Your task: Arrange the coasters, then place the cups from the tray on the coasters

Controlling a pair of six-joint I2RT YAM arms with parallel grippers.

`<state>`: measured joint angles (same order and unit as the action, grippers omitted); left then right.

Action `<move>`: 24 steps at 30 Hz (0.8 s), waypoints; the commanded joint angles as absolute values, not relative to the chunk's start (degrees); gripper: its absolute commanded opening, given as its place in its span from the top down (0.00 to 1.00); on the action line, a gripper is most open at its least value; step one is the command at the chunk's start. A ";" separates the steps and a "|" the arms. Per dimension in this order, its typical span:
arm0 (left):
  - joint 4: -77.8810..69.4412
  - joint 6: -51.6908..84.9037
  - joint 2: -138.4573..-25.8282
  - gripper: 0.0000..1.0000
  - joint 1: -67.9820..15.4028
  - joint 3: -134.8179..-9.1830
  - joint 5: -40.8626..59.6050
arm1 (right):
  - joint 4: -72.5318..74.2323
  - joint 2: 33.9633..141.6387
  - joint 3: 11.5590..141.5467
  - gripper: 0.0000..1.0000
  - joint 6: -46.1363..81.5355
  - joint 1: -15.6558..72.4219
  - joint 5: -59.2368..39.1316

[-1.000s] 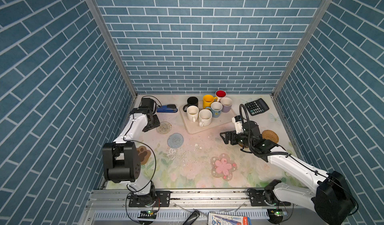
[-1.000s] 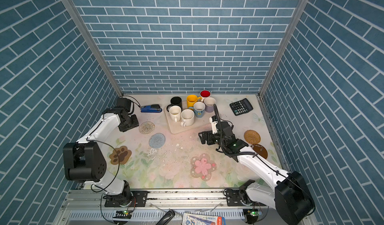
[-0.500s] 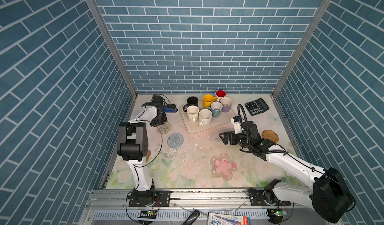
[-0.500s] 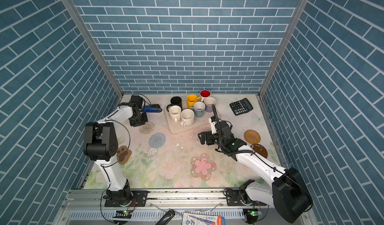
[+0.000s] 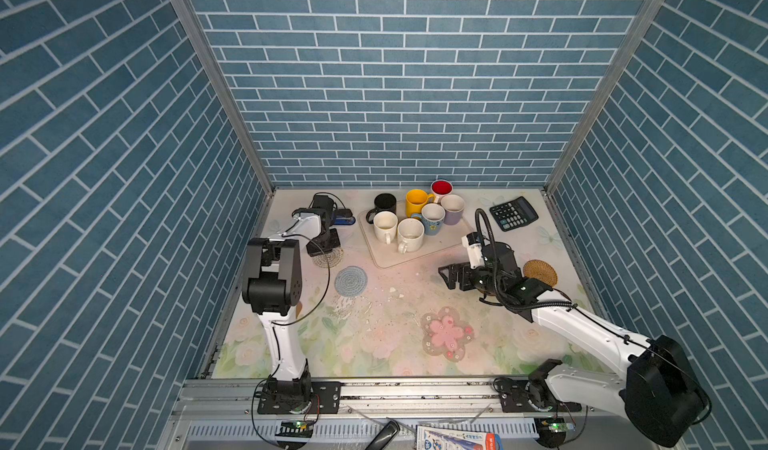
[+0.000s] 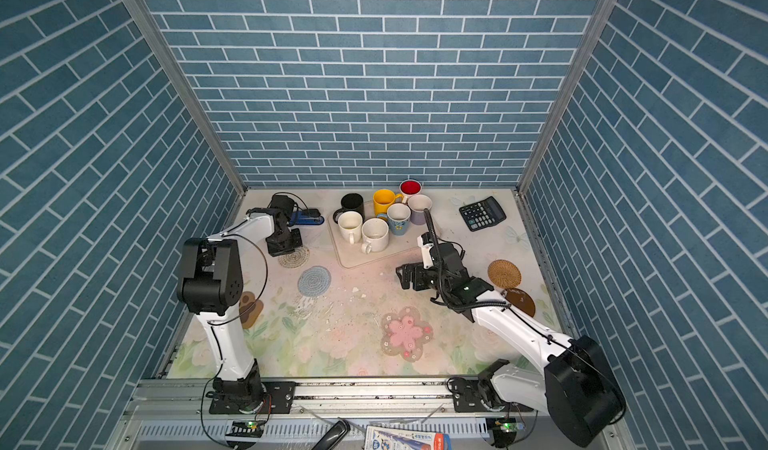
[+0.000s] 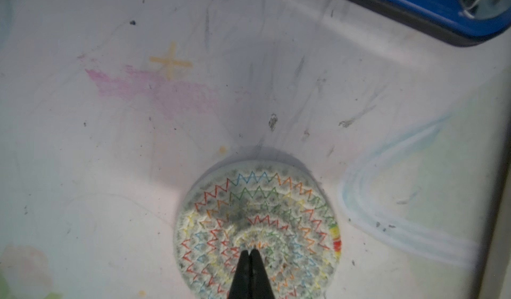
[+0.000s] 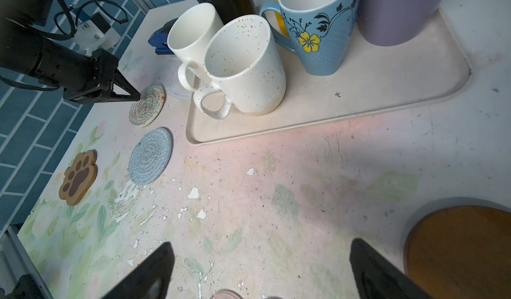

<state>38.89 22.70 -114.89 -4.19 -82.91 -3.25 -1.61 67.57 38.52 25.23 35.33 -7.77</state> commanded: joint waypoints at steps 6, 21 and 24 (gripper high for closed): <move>37.76 23.83 -116.82 1.00 -4.92 -81.52 -0.96 | -1.13 66.09 38.89 0.01 24.46 35.60 -8.09; 34.61 25.91 -108.73 1.00 -7.59 -66.38 -1.90 | -1.37 63.68 38.42 0.01 24.95 35.60 -8.82; 35.14 26.59 -106.66 1.00 -8.07 -64.10 -2.26 | -1.39 63.07 38.34 0.01 25.05 35.59 -8.96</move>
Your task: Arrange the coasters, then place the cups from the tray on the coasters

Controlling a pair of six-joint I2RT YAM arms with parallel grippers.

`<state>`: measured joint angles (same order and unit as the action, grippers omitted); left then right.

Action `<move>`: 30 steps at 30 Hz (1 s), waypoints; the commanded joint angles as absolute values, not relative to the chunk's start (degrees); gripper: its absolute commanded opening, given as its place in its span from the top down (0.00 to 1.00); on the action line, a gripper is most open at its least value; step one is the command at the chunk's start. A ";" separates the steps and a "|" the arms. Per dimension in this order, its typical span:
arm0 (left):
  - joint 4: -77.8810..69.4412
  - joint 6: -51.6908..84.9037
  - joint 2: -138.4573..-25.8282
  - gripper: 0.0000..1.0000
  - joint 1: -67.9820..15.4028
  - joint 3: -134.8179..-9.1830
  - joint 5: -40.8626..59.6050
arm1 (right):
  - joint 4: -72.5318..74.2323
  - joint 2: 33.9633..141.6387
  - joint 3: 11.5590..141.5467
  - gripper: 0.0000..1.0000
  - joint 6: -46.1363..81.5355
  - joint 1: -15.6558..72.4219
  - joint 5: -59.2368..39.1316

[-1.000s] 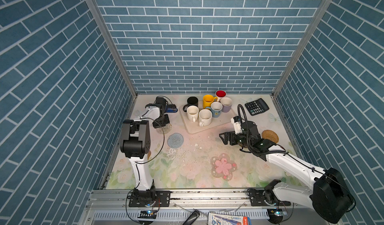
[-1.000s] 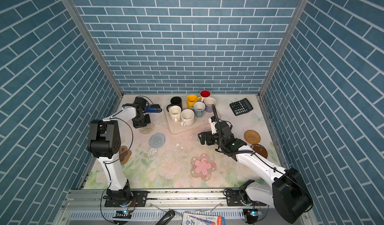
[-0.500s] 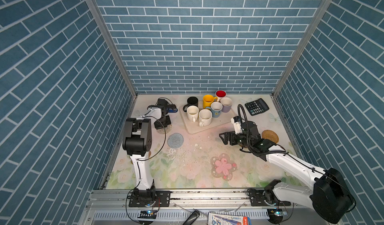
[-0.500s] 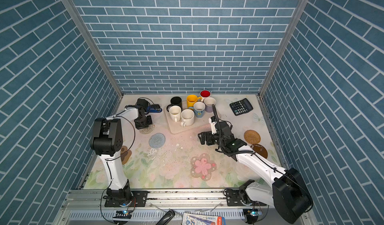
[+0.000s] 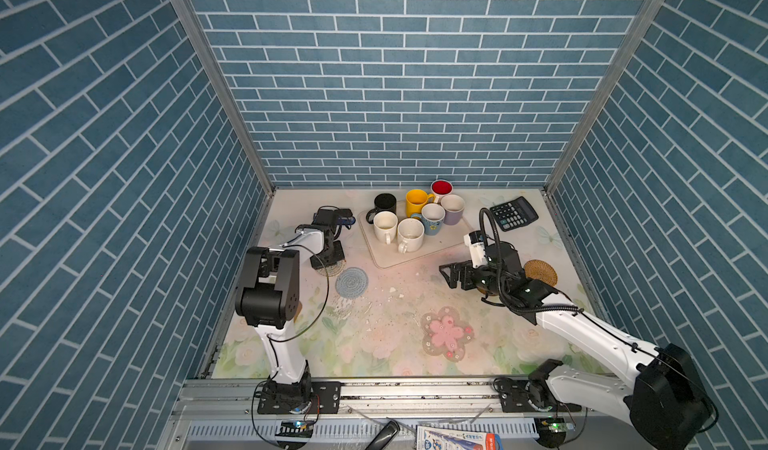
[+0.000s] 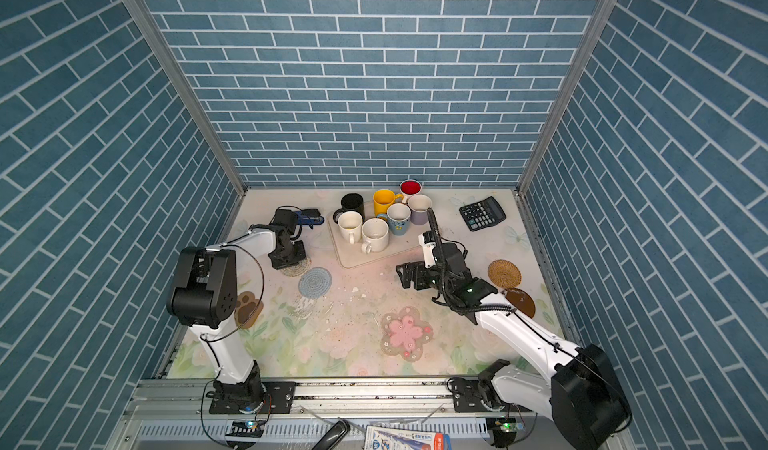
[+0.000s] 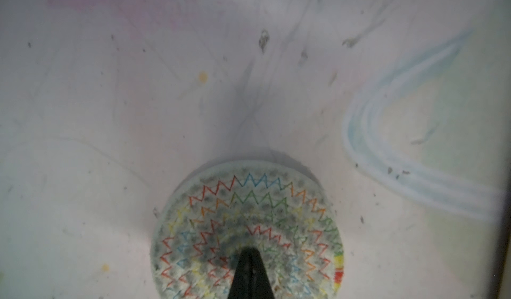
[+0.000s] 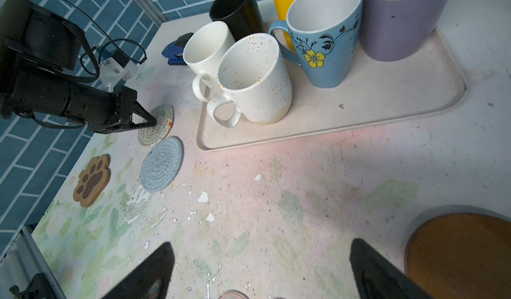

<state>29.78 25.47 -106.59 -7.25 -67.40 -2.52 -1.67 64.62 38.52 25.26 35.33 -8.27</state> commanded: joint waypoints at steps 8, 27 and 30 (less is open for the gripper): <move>33.82 31.38 -98.76 1.00 -10.18 -54.92 -3.76 | -1.16 61.77 38.04 0.01 25.57 35.60 -9.42; 36.75 46.68 -80.07 1.00 -19.05 -37.92 -10.69 | 0.31 62.13 37.43 0.02 26.89 35.64 -11.36; 38.79 48.20 -76.55 1.00 -19.16 -36.06 -11.62 | 0.35 61.88 37.39 0.01 26.98 35.59 -11.43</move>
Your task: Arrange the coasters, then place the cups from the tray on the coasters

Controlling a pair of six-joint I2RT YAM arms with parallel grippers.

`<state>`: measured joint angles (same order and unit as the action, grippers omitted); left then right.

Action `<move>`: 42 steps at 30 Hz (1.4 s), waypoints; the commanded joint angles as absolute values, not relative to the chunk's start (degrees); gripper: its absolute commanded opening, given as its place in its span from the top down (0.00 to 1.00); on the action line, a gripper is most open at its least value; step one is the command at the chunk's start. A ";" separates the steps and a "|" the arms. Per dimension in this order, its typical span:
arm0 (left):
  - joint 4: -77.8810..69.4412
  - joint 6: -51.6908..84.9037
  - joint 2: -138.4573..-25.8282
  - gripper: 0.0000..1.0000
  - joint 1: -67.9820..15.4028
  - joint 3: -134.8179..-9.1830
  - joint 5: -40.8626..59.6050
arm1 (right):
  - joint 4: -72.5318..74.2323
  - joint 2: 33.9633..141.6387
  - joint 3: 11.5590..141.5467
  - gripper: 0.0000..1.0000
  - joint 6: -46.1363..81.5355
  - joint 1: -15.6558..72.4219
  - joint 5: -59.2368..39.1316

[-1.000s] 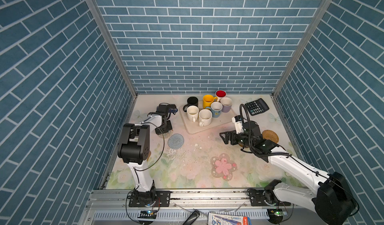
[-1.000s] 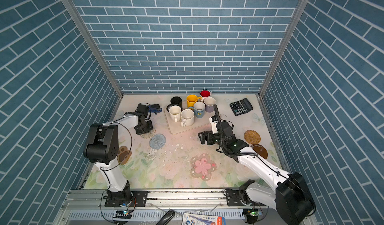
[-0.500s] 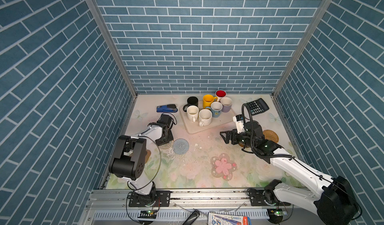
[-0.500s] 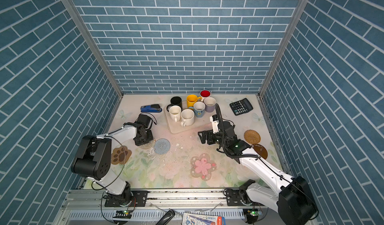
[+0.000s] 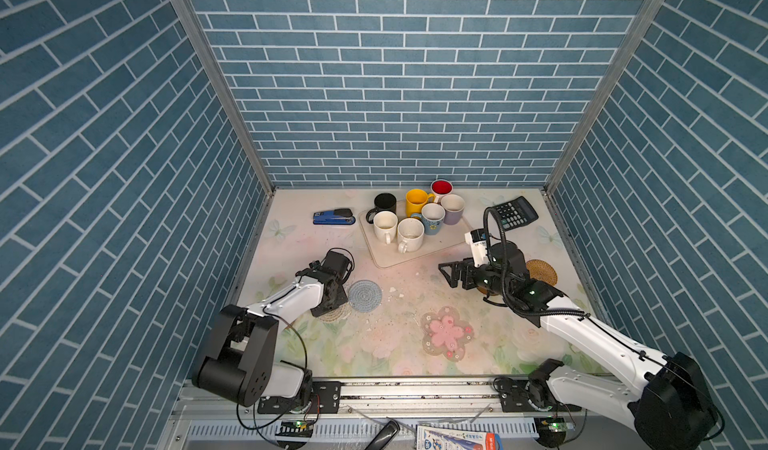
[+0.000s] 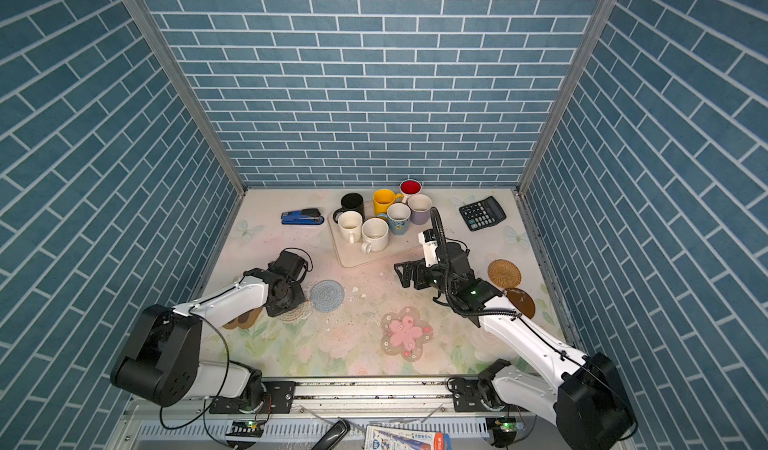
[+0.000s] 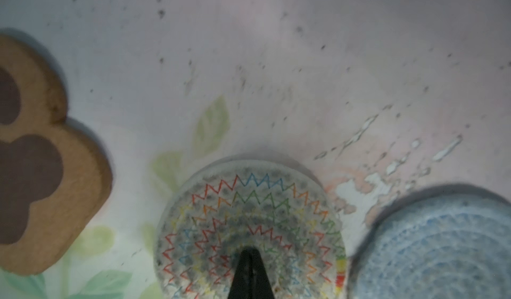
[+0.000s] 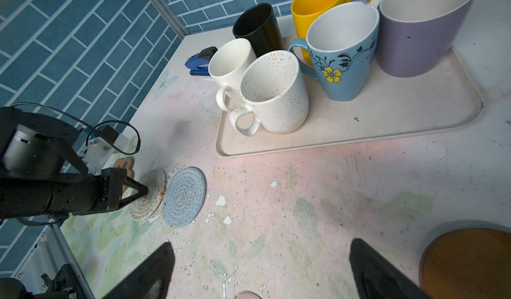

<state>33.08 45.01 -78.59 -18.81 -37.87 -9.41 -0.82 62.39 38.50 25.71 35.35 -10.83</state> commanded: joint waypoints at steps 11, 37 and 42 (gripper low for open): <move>40.47 48.84 -73.21 1.00 -19.07 -34.94 -12.66 | 0.93 62.13 37.11 0.02 27.42 35.60 -12.08; 37.03 45.98 -72.42 1.00 -10.02 -32.72 -10.51 | 1.07 63.63 37.30 0.02 27.16 35.59 -11.57; 39.74 43.15 -71.24 0.90 -10.02 -37.60 -8.80 | 0.19 64.05 37.78 0.02 26.46 35.60 -10.71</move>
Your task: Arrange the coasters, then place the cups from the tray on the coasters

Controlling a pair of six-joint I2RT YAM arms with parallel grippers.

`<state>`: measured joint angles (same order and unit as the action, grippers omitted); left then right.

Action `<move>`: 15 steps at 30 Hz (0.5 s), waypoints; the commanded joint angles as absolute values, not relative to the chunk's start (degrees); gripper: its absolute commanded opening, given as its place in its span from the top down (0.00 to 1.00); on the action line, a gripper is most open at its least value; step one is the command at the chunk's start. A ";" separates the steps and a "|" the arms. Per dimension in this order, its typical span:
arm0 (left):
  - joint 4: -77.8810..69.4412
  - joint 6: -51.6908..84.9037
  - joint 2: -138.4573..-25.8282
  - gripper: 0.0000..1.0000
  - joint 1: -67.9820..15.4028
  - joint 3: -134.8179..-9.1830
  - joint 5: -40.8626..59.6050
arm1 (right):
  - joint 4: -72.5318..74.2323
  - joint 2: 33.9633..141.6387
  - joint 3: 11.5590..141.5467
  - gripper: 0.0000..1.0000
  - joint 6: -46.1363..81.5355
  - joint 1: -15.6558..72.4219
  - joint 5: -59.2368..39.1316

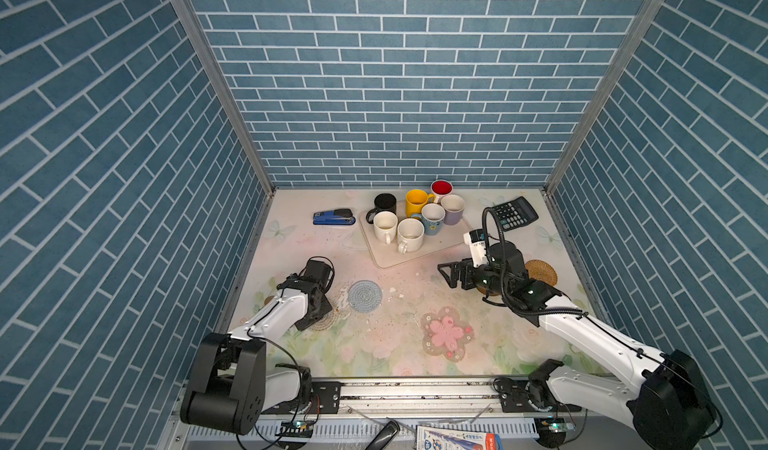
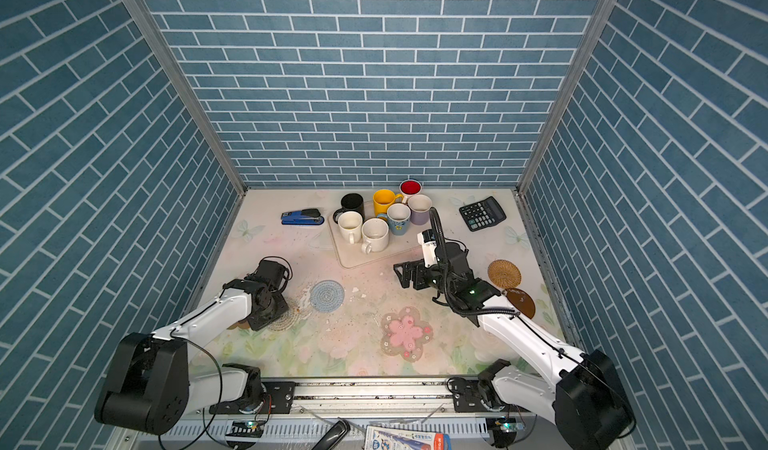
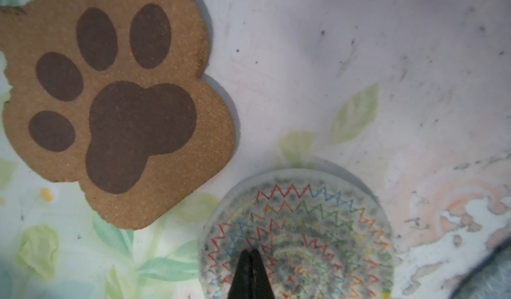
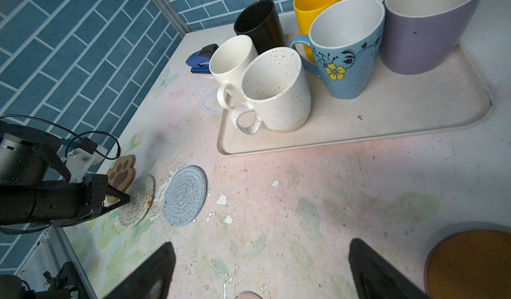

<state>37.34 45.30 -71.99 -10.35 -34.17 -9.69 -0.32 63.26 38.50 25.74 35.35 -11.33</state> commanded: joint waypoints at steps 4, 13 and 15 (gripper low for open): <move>43.33 39.60 -68.83 0.72 -10.02 -44.05 -8.66 | -2.99 64.52 40.39 0.02 25.48 35.54 -9.89; 46.95 29.12 -67.15 0.51 -12.67 -56.18 -1.58 | -11.62 61.56 45.15 0.02 25.80 35.57 -9.04; 47.69 28.51 -67.73 0.49 -15.26 -57.87 -1.80 | -14.86 59.95 46.00 0.02 25.47 35.60 -8.53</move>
